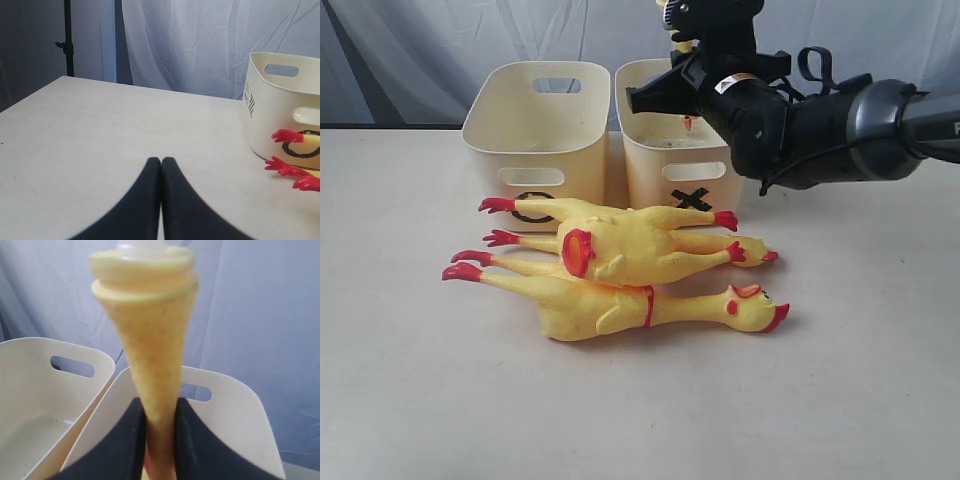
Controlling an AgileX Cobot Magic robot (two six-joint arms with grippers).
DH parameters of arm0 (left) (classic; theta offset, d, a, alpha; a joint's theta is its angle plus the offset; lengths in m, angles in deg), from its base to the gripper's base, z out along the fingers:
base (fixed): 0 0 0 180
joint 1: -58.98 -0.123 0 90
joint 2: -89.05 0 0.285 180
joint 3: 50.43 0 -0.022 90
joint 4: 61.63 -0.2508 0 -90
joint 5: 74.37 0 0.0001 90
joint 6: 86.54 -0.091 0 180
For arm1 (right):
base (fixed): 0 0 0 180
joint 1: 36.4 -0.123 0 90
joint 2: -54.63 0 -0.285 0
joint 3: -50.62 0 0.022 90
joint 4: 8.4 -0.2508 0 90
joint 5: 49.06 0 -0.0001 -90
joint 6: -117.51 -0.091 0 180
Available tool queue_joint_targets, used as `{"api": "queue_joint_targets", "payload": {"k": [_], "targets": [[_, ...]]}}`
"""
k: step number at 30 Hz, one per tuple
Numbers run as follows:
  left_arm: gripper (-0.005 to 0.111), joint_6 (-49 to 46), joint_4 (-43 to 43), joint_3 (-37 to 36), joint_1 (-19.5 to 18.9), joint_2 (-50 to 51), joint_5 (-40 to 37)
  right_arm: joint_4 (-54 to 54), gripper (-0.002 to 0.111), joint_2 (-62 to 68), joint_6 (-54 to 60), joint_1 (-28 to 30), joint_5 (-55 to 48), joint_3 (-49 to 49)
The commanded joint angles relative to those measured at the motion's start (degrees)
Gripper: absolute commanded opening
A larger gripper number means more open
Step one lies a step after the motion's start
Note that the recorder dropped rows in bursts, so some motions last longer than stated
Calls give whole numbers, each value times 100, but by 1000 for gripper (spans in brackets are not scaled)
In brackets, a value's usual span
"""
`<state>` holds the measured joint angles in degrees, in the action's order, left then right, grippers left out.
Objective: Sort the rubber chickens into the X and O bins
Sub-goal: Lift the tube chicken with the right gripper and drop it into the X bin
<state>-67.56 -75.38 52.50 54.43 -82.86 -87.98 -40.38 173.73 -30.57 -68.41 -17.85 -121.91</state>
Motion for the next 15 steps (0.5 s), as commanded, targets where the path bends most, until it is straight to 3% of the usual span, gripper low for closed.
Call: {"api": "queue_joint_targets", "payload": {"k": [1, 9, 15], "targets": [[0, -1, -43, -14, 15, -30, -5, -53, 7, 47, -49, -2, 129, -68], [0, -1, -43, -14, 15, -30, -5, -261, 61, 106, -60, -2, -2, -68], [0, -1, -43, -14, 15, -30, -5, -321, 63, 80, -60, -2, 19, -68]]}}
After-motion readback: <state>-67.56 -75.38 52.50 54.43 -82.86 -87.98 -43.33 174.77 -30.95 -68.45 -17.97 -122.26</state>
